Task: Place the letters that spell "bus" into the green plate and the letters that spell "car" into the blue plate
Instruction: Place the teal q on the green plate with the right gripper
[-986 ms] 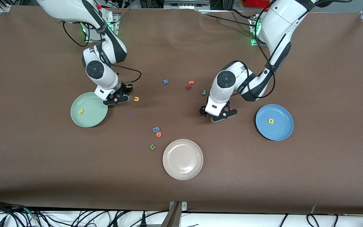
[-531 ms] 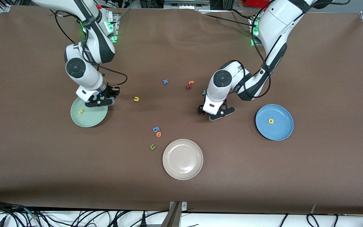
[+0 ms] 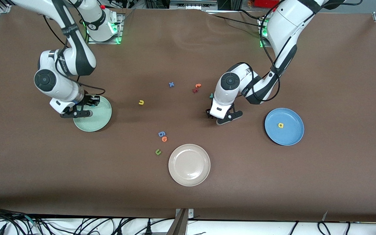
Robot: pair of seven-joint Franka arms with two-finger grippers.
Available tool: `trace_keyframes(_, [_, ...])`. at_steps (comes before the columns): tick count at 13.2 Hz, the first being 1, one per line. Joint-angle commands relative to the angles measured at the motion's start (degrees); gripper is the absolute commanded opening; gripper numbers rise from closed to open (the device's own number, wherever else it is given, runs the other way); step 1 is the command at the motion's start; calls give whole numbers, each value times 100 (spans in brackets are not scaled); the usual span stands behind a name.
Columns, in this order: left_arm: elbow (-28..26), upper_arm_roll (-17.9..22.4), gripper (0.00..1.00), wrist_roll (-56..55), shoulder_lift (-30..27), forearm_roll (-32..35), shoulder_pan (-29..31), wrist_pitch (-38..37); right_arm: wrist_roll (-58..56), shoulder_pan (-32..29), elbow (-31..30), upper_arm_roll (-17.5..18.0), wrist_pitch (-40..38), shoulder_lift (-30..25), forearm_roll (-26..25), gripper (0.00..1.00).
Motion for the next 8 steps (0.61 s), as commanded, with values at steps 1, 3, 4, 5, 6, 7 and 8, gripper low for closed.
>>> trace_keyframes(1, [63,29,60,-190,33,240,-47,28,-194,-66,146,-46,175,450,-99,19])
trace_keyframes(3, [63,29,55,-190,33,240,-47,28,-194,-66,146,-46,280,591,-99,20])
trace_keyframes(4, [63,29,53,-181,33,240,-47,28,-194,-66,146,-46,281,609,-99,23])
trace_keyframes(5, [63,29,51,-190,33,240,-47,28,-194,-66,146,-46,272,592,-99,54])
trace_keyframes(6, [63,29,49,-181,33,240,-47,28,-194,-66,146,-46,272,566,-99,92])
trace_keyframes(7, [63,29,49,-181,33,240,-47,28,-168,-66,154,-46,246,531,-99,97])
trace_keyframes(8, [63,29,46,-181,33,240,-47,28,-115,-58,163,-37,219,461,-99,98])
